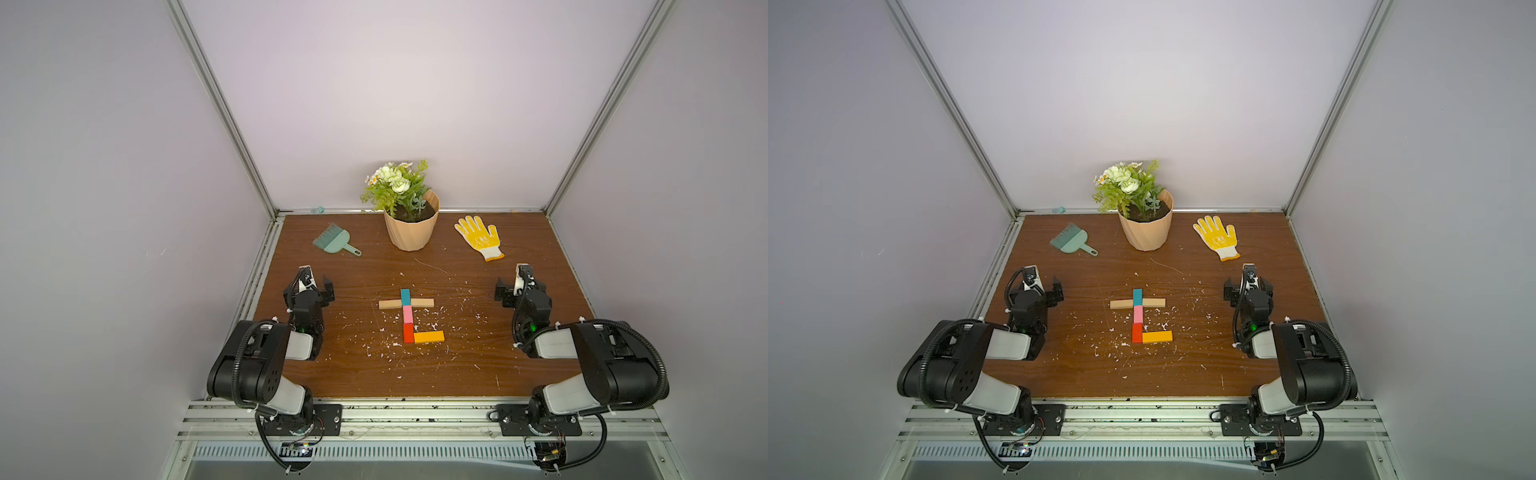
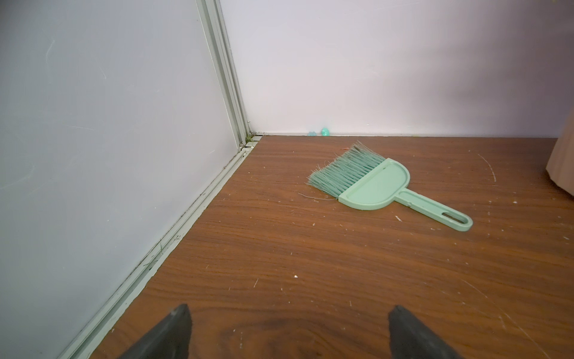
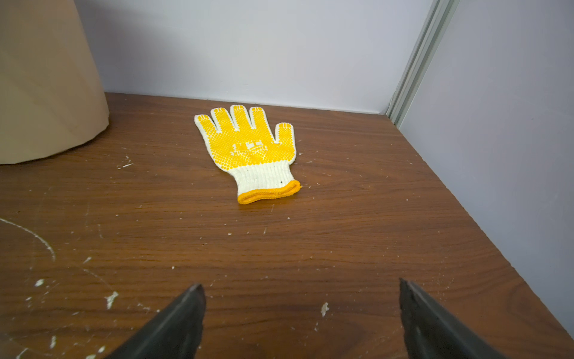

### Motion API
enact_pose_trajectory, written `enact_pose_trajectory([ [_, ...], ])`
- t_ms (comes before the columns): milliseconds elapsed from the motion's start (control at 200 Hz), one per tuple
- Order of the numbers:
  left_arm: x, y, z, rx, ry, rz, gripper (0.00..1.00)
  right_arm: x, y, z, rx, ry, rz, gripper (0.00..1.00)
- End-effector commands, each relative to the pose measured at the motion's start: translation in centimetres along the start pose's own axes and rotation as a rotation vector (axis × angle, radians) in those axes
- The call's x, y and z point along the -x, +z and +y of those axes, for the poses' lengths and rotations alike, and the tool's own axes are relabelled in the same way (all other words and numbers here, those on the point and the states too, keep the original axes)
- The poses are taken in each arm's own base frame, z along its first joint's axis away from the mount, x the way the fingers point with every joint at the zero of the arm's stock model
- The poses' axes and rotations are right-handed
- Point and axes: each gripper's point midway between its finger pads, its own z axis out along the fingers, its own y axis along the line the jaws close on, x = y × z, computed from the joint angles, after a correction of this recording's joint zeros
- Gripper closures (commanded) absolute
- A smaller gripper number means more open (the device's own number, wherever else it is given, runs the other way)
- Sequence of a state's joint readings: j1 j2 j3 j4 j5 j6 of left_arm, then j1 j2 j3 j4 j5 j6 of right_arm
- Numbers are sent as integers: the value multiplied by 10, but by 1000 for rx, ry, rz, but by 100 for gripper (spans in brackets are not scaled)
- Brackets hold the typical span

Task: Assemble the letter t with building blocks
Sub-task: Reset both arms

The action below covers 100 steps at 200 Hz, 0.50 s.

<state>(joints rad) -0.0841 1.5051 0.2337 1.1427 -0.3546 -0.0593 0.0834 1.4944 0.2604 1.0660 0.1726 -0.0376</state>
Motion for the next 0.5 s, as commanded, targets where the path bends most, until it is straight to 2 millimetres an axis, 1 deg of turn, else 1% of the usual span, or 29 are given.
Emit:
enact_pose_trajectory([
  [0, 9, 1, 4, 5, -17, -37, 1, 24, 4, 2, 13, 27, -80, 0],
  [425, 9, 1, 4, 6, -18, -38, 1, 25, 4, 2, 12, 27, -80, 0],
  [495, 10, 2, 0, -17, -13, -38, 1, 24, 4, 2, 13, 27, -78, 0],
])
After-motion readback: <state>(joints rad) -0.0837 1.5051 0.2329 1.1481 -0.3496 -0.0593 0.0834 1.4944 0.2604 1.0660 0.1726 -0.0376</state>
